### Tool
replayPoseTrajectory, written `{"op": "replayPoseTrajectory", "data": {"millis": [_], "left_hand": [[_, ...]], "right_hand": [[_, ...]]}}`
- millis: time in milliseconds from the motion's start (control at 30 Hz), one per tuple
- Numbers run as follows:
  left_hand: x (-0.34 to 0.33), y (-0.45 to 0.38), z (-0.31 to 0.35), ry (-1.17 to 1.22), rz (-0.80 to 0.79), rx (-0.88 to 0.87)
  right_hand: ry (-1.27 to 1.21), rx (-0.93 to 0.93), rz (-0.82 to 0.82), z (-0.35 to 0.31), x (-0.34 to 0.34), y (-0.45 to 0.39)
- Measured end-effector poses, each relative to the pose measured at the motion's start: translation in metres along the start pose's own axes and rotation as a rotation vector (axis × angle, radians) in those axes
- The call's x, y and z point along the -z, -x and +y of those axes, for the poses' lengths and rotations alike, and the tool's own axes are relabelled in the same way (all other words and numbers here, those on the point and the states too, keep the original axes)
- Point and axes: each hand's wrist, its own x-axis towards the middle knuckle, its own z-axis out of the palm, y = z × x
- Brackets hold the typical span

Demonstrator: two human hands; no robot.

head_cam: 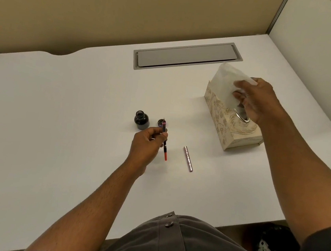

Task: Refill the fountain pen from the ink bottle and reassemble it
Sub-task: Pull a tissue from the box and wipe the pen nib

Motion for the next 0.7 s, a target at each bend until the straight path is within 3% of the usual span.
{"op": "replayPoseTrajectory", "data": {"millis": [67, 133, 200, 267, 400, 500, 633, 700], "left_hand": [[0.001, 0.001, 0.0, 0.004, 0.003, 0.001], [0.002, 0.003, 0.001, 0.015, 0.001, 0.002], [0.004, 0.004, 0.001, 0.02, 0.002, 0.006], [0.006, 0.004, 0.0, 0.03, 0.008, 0.01], [0.006, 0.004, -0.002, 0.029, 0.014, 0.027], [0.007, 0.003, -0.004, 0.027, 0.01, 0.032], [0.008, -0.003, -0.004, 0.023, 0.015, 0.034], [0.008, -0.005, -0.003, 0.018, 0.008, 0.036]], "right_hand": [[0.043, -0.06, -0.051, 0.007, 0.002, 0.0], [0.11, -0.116, 0.04, 0.014, 0.008, -0.002], [0.469, -0.039, 0.238, 0.021, 0.015, -0.006], [0.859, 0.157, 0.338, 0.031, 0.02, -0.006], [1.087, 0.411, 0.24, 0.048, 0.022, 0.0], [1.118, 0.342, 0.214, 0.048, 0.017, 0.002], [1.415, 0.306, 0.13, 0.048, 0.013, 0.007], [1.355, 0.295, 0.142, 0.048, 0.014, 0.008]]}}
